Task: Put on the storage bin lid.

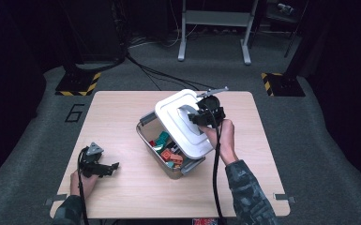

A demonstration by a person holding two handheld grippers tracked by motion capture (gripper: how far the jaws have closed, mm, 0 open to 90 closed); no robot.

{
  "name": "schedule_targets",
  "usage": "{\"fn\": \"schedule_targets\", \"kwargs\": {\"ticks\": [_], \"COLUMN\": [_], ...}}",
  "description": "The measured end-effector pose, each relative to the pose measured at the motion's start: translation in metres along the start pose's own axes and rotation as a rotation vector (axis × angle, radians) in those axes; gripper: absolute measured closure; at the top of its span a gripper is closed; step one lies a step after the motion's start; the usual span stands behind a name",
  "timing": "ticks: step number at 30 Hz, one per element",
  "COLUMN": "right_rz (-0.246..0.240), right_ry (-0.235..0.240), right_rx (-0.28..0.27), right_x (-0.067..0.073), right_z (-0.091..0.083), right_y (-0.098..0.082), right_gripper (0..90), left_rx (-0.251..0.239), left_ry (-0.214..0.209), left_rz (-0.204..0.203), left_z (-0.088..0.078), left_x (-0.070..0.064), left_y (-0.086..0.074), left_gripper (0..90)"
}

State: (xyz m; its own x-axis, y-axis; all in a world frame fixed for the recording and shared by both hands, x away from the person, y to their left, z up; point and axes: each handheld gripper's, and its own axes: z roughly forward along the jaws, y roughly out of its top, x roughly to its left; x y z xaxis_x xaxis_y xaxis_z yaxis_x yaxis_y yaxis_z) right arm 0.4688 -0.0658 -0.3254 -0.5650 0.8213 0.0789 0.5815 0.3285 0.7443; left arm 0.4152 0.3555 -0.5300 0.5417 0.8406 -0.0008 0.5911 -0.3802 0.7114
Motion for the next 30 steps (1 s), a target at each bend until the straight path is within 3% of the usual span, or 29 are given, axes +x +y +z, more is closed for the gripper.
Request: {"fn": "schedule_targets", "kwargs": {"ticks": [22, 30], "right_rz": [-0.023, -0.018], "right_ry": [0.055, 0.053], "right_rx": [0.105, 0.134], "right_x": [0.034, 0.046], "right_z": [0.038, 0.052], "right_y": [-0.008, -0.011], "right_gripper": [66.7, 66.6], "left_rx": [-0.008, -0.009], "left_ry": [0.003, 0.003], "left_rz": [-0.012, -0.014], "left_z": [0.001, 0.001], "left_x": [-0.001, -0.001], "left_y": [0.0, 0.0], "left_gripper": [2.0, 2.0]}}
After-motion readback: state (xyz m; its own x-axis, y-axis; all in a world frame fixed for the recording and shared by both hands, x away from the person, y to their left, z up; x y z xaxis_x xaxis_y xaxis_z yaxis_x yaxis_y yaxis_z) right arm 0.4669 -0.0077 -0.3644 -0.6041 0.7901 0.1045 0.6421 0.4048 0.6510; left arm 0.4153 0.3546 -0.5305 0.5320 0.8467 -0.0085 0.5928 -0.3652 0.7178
